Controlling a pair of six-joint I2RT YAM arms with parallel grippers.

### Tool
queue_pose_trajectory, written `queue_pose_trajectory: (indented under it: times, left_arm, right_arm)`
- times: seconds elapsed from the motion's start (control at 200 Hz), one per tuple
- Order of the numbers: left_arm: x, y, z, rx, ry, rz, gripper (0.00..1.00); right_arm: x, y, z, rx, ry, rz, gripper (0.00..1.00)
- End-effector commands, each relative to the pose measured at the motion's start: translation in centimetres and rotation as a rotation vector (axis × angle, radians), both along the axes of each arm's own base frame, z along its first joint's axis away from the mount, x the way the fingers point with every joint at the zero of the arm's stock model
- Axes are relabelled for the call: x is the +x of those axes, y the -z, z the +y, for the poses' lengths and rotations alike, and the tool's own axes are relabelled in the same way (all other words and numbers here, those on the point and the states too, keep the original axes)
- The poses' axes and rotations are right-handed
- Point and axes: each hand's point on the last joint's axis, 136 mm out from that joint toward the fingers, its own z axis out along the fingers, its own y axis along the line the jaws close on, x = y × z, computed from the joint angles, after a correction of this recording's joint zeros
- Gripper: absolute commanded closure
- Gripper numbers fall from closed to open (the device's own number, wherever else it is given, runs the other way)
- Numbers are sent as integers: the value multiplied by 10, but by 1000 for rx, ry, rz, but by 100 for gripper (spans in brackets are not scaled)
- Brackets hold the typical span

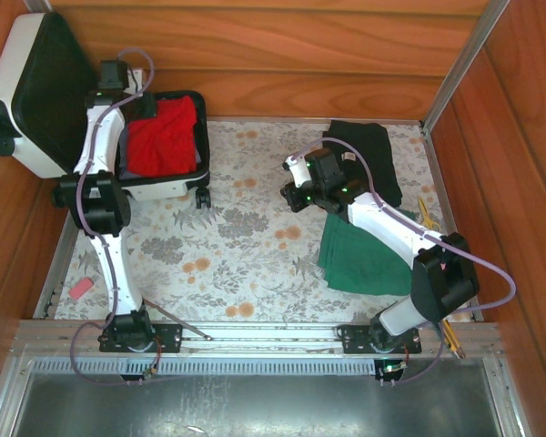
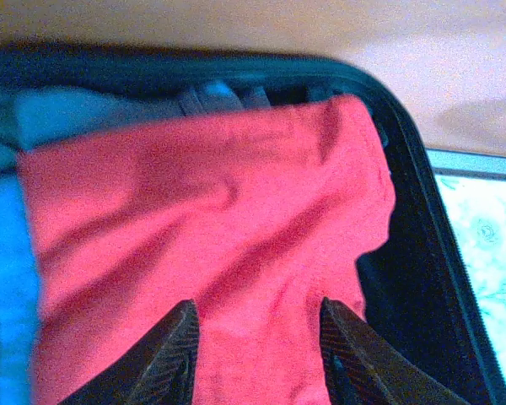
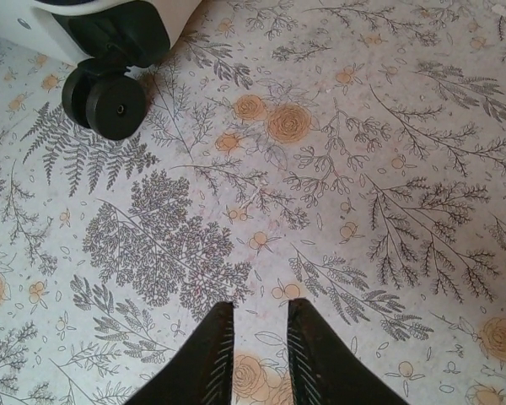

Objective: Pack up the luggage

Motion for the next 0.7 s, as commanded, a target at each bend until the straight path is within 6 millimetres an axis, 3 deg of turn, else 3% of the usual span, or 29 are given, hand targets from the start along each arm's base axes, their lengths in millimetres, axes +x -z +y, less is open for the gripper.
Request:
queue_pose_trajectory:
  times: [0.0,0.235,0.385,0.5,0.565,0.695]
  left_arm:
    - [9,45,-12,-65,-89,97,62]
    - [51,92,6,-150,-232,106,65]
    - [64,113,15,-129,-271,98,64]
    - [68,107,0,-197,-212,87,54]
    - [65,95,-12,-235,-171,84,46]
    - [52,67,-42,-224,-80,71,40]
  right_arm:
    - [-3,-4,3,15,-9,-17,78]
    - [-9,2,-4,0,3,-13,79]
    - [-11,2,-11,-24,12,-29,79]
    - [-12,3,-14,-37,14,-34,79]
    - [-12,3,-14,-39,15,-38,78]
    - [-11,5,-13,-32,14,-32,76]
